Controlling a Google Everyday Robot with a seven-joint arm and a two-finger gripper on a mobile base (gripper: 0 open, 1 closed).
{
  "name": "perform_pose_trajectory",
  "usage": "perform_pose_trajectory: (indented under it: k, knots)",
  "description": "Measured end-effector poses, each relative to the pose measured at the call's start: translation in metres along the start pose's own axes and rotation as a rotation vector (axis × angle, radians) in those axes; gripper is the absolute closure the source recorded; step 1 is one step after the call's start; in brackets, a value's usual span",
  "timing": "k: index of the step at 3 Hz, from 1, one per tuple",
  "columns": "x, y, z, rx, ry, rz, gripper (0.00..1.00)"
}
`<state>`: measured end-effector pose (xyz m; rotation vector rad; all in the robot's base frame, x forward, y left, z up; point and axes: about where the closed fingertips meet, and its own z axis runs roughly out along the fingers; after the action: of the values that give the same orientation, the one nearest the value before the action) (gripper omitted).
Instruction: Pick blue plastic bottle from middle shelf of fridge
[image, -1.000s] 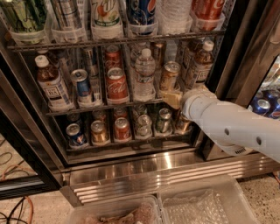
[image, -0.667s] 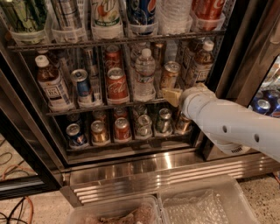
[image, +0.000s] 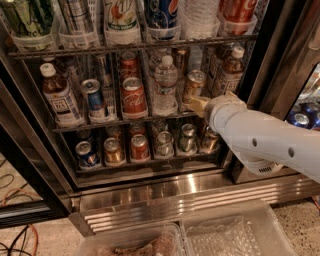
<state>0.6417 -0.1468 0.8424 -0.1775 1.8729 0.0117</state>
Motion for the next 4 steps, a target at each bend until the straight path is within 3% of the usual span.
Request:
perform_pose_trajectory:
  k: [2, 4]
  knots:
    - [-0.001, -0.014, 0.002, 0.026, 0.004, 0.037, 0.31]
    - [0.005, -0.031, 0.008, 0.074, 0.02, 0.049, 0.42]
